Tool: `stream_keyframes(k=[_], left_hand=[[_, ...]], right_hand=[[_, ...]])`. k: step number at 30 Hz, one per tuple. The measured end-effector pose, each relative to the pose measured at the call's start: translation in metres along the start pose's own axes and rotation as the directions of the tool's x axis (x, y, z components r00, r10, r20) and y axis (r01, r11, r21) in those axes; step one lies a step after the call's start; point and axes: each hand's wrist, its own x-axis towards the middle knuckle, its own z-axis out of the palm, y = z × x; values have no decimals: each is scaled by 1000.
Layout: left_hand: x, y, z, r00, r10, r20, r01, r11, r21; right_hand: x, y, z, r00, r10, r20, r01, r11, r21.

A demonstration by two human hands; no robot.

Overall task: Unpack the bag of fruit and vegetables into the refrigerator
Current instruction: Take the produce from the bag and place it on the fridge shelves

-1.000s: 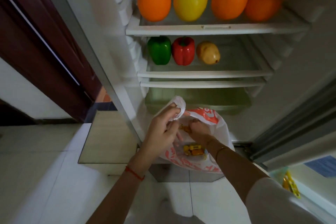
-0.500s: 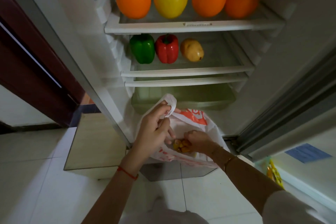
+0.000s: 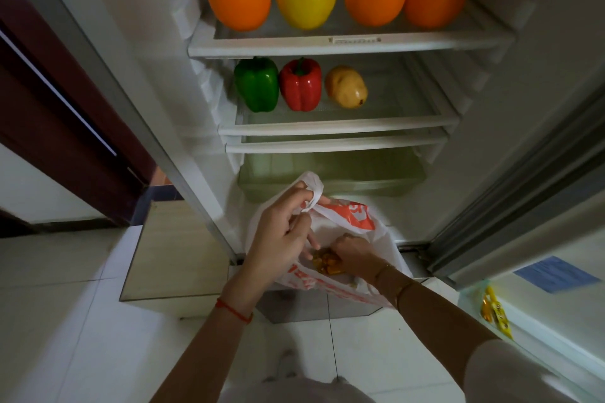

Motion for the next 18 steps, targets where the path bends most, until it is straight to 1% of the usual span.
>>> stream_keyframes(k=[2,4,6,9,16,18], left_hand=[[-1,2,0,1000,-4,2,4,1000,-2],[-1,2,0,1000,-12,-1,12,1000,-13],[-1,2,0,1000,-13,-4,13,1000,-25],[-1,2,-1,1000,-11,0,11,1000,-24],[-4,1,1,1000,-30,9,30,999,-34],[-5,2,2,999,-45,13,45,999,-31]], right_hand=[[-2,-5,0,999,24,24,-24,1000,-11],[0,-4,6,1000,24,-1,-24,999,-39],[2,-3,11,999,46,15,-45,998,-50],[5,-3,13,997,78,5,-78,997,-14],[-2,-1,16,998,52,-41,-54,997,-54],[-3,0,17,998,56,-22,-57,997,-53]])
